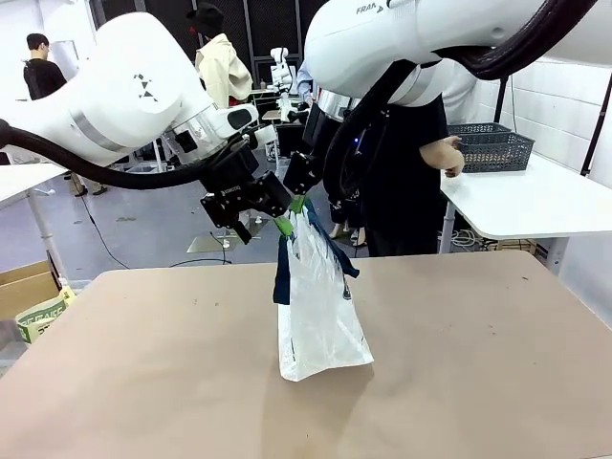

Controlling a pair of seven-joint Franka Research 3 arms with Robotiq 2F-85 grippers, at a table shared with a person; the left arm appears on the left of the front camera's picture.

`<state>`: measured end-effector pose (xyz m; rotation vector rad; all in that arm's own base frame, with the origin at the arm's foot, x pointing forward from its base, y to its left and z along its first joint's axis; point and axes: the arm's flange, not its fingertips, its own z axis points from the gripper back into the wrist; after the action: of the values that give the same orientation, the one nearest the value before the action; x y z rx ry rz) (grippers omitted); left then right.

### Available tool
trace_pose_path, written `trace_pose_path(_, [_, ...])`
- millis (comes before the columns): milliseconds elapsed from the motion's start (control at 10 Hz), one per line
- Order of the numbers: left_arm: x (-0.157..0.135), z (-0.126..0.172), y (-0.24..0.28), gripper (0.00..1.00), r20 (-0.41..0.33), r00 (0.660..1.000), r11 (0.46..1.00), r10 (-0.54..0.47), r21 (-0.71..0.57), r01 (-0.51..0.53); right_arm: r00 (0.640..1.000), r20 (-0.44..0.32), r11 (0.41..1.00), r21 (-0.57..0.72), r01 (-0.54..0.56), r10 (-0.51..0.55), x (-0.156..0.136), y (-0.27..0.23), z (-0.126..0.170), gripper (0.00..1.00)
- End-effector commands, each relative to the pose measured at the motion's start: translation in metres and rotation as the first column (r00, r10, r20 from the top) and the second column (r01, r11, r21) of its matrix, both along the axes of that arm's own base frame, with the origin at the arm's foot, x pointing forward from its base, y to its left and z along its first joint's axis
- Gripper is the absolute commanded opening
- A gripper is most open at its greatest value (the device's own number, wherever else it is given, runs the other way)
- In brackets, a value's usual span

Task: Transfer purchased items from the store into the shopping bag.
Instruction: Open the Reusable shopping bag in the center of the table.

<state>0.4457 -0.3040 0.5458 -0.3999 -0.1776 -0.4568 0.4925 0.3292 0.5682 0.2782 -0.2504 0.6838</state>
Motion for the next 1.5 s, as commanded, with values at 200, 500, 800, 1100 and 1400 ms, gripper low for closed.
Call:
trace_pose_path(200, [0.019, -0.009, -0.014, 1.00, -0.005, 0.997, 0.996, 0.081, -0.043, -0.082, 0.998, -0.056, 0.997, -0.075, 0.027, -0.031, 0.004, 0.008, -0.015, 1.00])
trace_pose_path(500, [0.027, -0.009, -0.019, 1.00, 0.009, 0.997, 0.995, 0.077, -0.067, -0.076, 0.997, -0.074, 0.997, -0.065, 0.030, -0.035, 0.006, 0.004, -0.021, 1.00])
trace_pose_path(800, [0.022, 0.004, -0.012, 1.00, 0.039, 0.995, 0.992, 0.092, -0.085, -0.089, 0.995, -0.079, 0.997, -0.044, 0.060, -0.063, 0.009, -0.002, -0.020, 1.00])
trace_pose_path(1100, [0.027, 0.004, -0.014, 1.00, 0.046, 0.995, 0.993, 0.089, -0.082, -0.085, 0.994, -0.068, 0.995, -0.054, 0.080, -0.084, 0.016, -0.004, -0.022, 1.00])
trace_pose_path(1400, [0.036, -0.005, -0.020, 1.00, 0.019, 0.996, 0.994, 0.083, -0.067, -0.081, 0.992, -0.067, 0.992, -0.074, 0.105, -0.110, 0.025, -0.004, -0.024, 1.00])
